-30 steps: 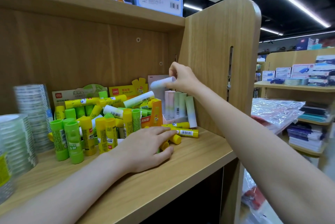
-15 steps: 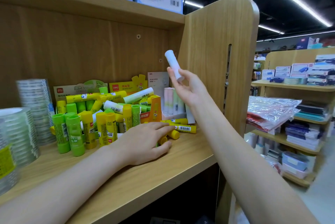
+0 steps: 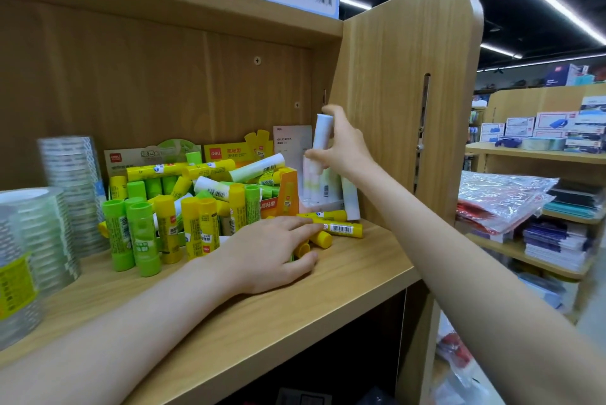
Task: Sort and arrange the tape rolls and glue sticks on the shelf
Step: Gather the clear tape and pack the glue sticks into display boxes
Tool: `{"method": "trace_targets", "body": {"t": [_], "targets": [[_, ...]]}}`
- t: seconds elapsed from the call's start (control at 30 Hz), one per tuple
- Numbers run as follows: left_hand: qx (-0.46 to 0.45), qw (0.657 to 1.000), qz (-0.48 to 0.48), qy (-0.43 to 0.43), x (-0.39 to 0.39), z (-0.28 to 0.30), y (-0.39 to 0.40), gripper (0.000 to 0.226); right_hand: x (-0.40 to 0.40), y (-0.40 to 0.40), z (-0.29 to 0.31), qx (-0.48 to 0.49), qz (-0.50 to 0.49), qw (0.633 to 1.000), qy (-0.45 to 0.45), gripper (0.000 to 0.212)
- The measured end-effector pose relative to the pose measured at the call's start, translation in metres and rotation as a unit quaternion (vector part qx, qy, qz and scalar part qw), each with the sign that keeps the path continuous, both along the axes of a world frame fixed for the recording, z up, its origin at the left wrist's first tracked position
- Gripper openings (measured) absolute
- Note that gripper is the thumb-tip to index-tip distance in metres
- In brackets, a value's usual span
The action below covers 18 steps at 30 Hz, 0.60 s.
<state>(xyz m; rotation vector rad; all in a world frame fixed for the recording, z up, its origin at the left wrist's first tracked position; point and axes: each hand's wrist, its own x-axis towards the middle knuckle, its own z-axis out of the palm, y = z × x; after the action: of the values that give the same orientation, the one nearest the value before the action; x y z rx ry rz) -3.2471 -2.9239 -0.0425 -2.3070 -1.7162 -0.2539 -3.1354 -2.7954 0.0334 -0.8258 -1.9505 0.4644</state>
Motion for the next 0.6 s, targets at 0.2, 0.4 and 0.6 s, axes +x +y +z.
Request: {"method": "trace_targets", "body": {"t": [0.2, 0.4, 0.6], "targets": [[-0.004, 1.0, -0.002, 0.004, 0.0, 0.0, -0.001, 0.066, -0.026, 0.019, 0.006, 0.146, -0.039, 0.971, -0.187, 0.034], [-0.003, 1.0, -0.001, 0.007, 0.0, 0.0, 0.0, 0.053, -0.044, 0.043, -0.001, 0.154, -0.045, 0.955, -0.249, 0.017], [0.003, 1.0, -0.005, 0.002, 0.0, 0.0, 0.0, 0.053, -0.046, 0.053, -0.002, 0.158, -0.043, 0.955, -0.246, 0.017]]}}
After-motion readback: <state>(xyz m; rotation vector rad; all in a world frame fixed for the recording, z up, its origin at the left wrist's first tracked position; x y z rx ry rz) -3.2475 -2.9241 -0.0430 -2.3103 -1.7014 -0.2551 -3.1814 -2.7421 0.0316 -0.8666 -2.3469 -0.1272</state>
